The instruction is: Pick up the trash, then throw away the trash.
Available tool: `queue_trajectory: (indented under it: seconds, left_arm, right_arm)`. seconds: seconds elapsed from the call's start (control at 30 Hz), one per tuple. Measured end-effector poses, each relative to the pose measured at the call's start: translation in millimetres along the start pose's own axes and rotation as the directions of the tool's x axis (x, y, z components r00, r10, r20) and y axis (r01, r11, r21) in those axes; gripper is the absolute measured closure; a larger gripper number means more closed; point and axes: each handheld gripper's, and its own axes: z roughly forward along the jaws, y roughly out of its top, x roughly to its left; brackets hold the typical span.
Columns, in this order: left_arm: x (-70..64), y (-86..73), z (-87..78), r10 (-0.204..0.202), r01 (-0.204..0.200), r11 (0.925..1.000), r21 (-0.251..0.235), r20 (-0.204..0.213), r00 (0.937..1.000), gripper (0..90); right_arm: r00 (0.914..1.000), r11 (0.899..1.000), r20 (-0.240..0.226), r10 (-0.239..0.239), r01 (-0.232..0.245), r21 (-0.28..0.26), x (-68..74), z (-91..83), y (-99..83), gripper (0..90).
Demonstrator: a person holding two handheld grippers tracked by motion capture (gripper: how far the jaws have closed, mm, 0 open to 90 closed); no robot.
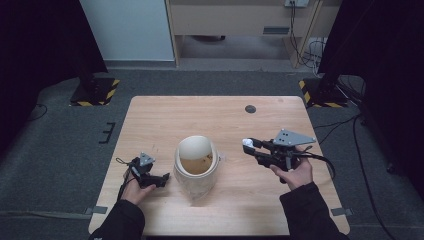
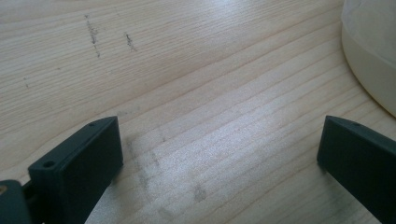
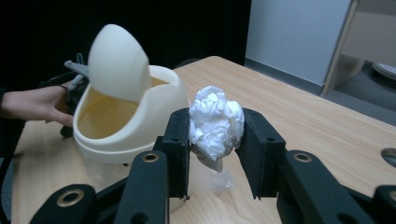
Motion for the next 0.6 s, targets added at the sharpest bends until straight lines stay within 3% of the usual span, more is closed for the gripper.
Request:
queue_trajectory:
  seconds: [0.3, 0.6]
  left_arm:
    - [0.0, 0.0, 0.0, 0.000, 0.000, 1.0000, 0.000, 0.000, 1.0000, 0.0]
    - [-0.1, -0.1, 0.0, 0.000, 0.000, 1.0000, 0.000, 0.000, 1.0000, 0.0]
  right_arm:
    - [0.9989, 1.000, -0.043, -0.019, 0.019, -0.002, 15.0, 8.3, 4.5, 65.1]
    - [0.9968, 1.000, -0.080, 0.000, -0.001, -0.007, 22.0, 18.1, -0.2, 65.2]
